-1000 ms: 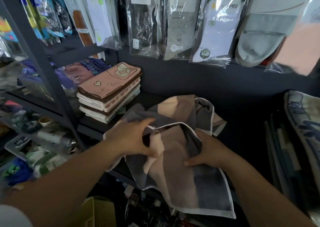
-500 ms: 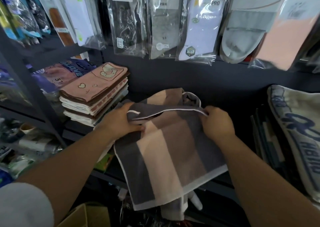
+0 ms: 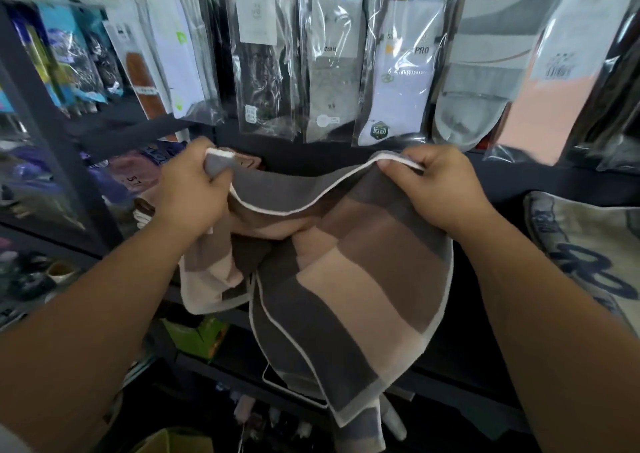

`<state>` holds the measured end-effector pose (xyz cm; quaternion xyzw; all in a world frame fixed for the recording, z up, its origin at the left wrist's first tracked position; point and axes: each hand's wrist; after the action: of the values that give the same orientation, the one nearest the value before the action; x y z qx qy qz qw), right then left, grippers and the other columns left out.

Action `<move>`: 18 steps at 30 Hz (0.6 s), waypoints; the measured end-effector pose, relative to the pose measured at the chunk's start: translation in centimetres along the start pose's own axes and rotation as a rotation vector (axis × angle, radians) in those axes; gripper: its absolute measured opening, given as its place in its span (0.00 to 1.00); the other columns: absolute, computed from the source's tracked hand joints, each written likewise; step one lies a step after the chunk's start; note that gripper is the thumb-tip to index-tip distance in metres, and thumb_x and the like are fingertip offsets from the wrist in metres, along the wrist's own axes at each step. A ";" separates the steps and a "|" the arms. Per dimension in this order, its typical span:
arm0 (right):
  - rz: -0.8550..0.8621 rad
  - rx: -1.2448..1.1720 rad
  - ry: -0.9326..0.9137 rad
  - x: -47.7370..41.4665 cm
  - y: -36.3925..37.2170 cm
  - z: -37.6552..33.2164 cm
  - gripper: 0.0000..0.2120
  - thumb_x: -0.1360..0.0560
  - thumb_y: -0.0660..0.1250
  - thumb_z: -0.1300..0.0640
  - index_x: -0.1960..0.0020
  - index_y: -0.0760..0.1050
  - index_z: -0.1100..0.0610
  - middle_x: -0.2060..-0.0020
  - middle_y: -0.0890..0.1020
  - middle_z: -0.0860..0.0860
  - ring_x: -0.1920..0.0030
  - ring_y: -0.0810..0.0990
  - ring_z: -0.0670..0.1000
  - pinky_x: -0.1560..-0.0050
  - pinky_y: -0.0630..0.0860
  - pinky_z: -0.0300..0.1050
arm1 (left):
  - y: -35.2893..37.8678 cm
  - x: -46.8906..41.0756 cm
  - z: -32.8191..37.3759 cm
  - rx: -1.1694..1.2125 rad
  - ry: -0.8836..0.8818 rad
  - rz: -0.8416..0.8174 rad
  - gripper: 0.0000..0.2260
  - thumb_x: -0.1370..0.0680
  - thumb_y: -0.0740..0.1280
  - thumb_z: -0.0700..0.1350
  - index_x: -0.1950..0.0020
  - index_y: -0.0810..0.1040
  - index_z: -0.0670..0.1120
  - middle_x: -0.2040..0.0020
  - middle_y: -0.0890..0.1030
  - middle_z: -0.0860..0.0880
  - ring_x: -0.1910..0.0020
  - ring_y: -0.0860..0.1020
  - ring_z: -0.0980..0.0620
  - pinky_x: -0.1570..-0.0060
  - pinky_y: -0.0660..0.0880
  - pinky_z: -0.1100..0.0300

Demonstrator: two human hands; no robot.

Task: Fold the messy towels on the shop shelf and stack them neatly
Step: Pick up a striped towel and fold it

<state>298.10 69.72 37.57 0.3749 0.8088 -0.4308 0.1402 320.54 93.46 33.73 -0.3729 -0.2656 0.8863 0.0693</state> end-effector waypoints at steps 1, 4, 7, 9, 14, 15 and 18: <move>-0.023 -0.027 -0.011 0.0 -0.4 -0.5 0.19 0.23 0.71 0.46 0.67 0.76 0.56 0.75 0.74 0.46 0.71 0.72 0.44 0.66 0.68 0.41 | -0.5 0.0 1.0 0.083 -0.015 0.001 0.08 0.24 0.66 0.46 0.57 0.70 0.43 0.61 0.76 0.42 0.60 0.76 0.42 0.59 0.74 0.45; -0.140 -0.099 -0.061 0.3 -0.7 -2.3 0.23 0.22 0.70 0.48 0.69 0.69 0.58 0.76 0.68 0.45 0.73 0.68 0.42 0.68 0.65 0.39 | -1.6 1.3 4.5 0.269 0.035 -0.140 0.13 0.28 0.74 0.56 0.56 0.74 0.51 0.59 0.77 0.50 0.60 0.77 0.55 0.59 0.73 0.55; -0.295 -0.158 -0.175 0.7 -0.6 -4.4 0.22 0.19 0.67 0.50 0.67 0.69 0.61 0.72 0.67 0.49 0.69 0.66 0.42 0.65 0.65 0.40 | -1.5 3.0 7.6 0.253 0.141 -0.404 0.32 0.41 0.75 0.72 0.41 0.77 0.63 0.43 0.80 0.60 0.43 0.78 0.60 0.46 0.75 0.58; -0.346 -0.156 -0.242 0.8 -0.6 -5.6 0.20 0.18 0.65 0.52 0.67 0.72 0.58 0.73 0.69 0.45 0.69 0.67 0.41 0.65 0.65 0.36 | -0.4 3.5 8.6 0.169 0.247 -0.445 0.31 0.40 0.75 0.70 0.39 0.79 0.62 0.44 0.82 0.61 0.43 0.79 0.61 0.43 0.77 0.54; -0.253 -0.148 -0.265 1.0 -2.2 -5.4 0.17 0.20 0.68 0.53 0.63 0.75 0.62 0.71 0.71 0.51 0.67 0.67 0.42 0.64 0.65 0.37 | 0.3 2.6 9.2 0.213 0.276 -0.317 0.03 0.30 0.69 0.46 0.60 0.81 0.53 0.63 0.82 0.54 0.60 0.81 0.55 0.58 0.76 0.56; -0.248 -0.113 -0.248 1.1 -2.7 -5.0 0.13 0.22 0.71 0.52 0.61 0.79 0.59 0.69 0.76 0.48 0.67 0.71 0.42 0.63 0.68 0.37 | 0.0 2.3 9.1 0.233 0.259 -0.280 0.04 0.30 0.68 0.45 0.59 0.81 0.53 0.61 0.83 0.54 0.59 0.80 0.55 0.58 0.74 0.59; -0.339 0.178 -0.187 1.5 -4.0 -3.2 0.11 0.30 0.78 0.50 0.63 0.78 0.52 0.68 0.78 0.48 0.65 0.76 0.46 0.62 0.69 0.46 | -1.0 1.4 9.7 0.324 0.189 -0.218 0.04 0.28 0.64 0.43 0.60 0.77 0.50 0.65 0.79 0.56 0.63 0.76 0.57 0.61 0.69 0.60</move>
<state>294.50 71.62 41.02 0.2028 0.8025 -0.5509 0.1064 312.70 90.74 38.98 -0.4074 -0.1506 0.8659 0.2484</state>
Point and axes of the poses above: each hand's wrist, its own x-axis away from the middle knuckle, its own y-axis out of the palm, z = x × y
